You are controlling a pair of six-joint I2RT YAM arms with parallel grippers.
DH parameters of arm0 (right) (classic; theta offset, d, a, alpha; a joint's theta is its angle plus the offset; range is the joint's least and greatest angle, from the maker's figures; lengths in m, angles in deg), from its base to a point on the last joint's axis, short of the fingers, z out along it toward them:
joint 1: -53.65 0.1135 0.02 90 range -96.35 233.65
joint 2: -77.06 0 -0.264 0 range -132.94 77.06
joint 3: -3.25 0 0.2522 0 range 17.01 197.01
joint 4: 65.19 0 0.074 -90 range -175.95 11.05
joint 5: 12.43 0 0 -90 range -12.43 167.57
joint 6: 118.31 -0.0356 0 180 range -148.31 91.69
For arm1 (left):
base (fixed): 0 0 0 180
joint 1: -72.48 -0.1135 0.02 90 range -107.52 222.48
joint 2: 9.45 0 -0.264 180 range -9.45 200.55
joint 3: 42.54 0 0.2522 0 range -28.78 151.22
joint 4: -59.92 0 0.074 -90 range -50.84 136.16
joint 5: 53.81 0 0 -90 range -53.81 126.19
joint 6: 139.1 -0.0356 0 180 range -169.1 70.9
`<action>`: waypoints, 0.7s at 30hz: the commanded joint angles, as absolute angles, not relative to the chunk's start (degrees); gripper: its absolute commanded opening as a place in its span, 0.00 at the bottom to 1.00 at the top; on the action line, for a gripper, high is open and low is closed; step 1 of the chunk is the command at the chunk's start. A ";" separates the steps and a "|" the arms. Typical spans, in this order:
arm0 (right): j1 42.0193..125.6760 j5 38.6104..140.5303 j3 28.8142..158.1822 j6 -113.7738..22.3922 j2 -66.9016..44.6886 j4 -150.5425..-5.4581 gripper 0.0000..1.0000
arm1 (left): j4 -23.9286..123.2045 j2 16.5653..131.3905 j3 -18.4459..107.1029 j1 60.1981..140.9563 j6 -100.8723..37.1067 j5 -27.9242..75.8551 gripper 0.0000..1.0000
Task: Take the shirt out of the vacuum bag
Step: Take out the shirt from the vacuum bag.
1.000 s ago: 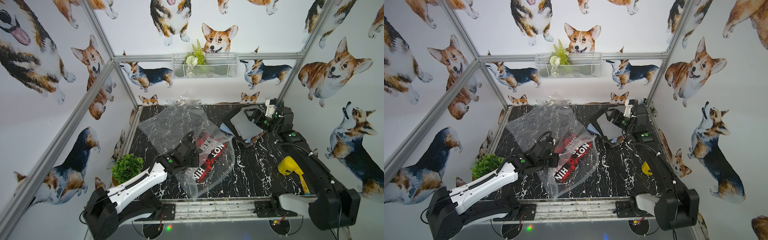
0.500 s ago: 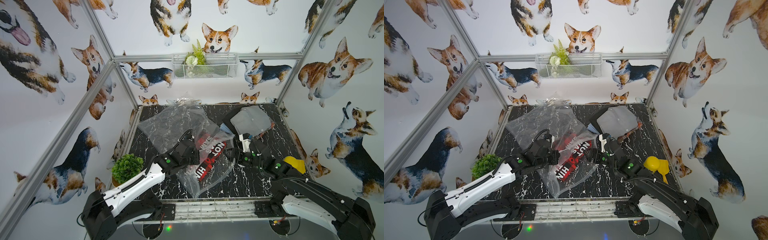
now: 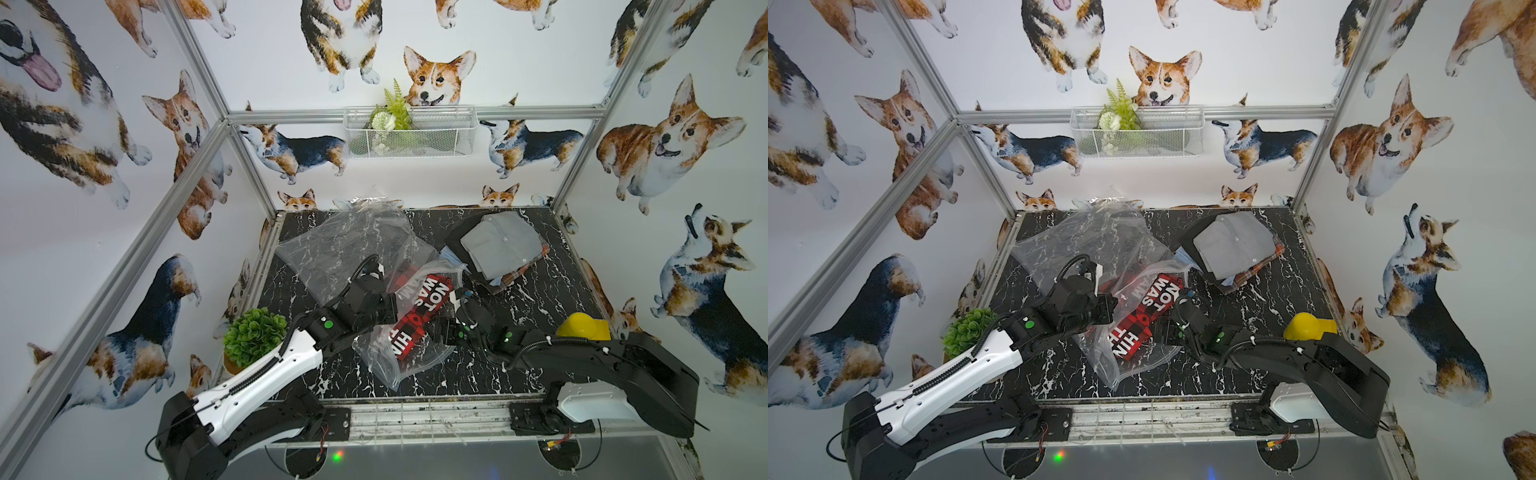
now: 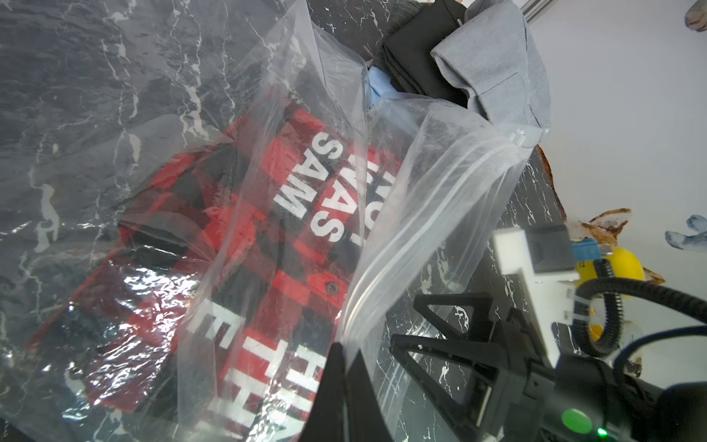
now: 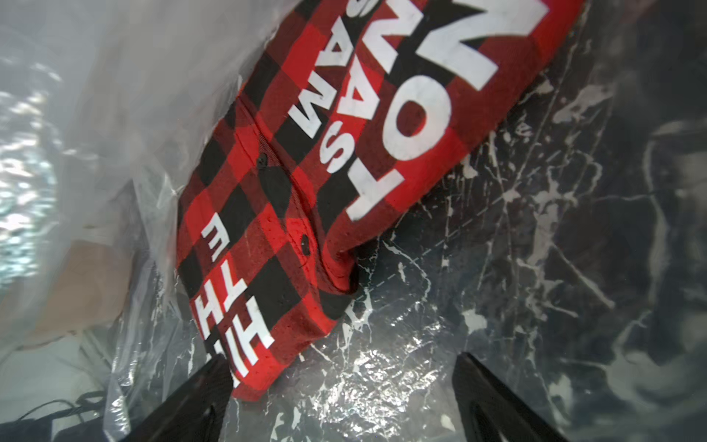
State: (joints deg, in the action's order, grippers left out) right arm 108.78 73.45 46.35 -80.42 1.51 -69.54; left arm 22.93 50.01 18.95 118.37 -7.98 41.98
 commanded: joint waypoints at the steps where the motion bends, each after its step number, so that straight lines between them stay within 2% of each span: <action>1: 108.93 71.75 46.30 -82.10 -1.92 -61.76 0.93 | 24.72 50.12 18.95 118.40 -7.08 42.75 0.00; 21: 109.02 72.90 49.31 -87.27 -26.28 -39.79 0.93 | 24.40 49.57 17.80 118.54 -5.78 42.44 0.00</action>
State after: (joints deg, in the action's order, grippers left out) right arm 108.89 71.79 49.43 -82.52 -22.93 -37.52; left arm 23.13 49.68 18.05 118.41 -6.97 42.11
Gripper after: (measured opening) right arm 0.931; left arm 0.057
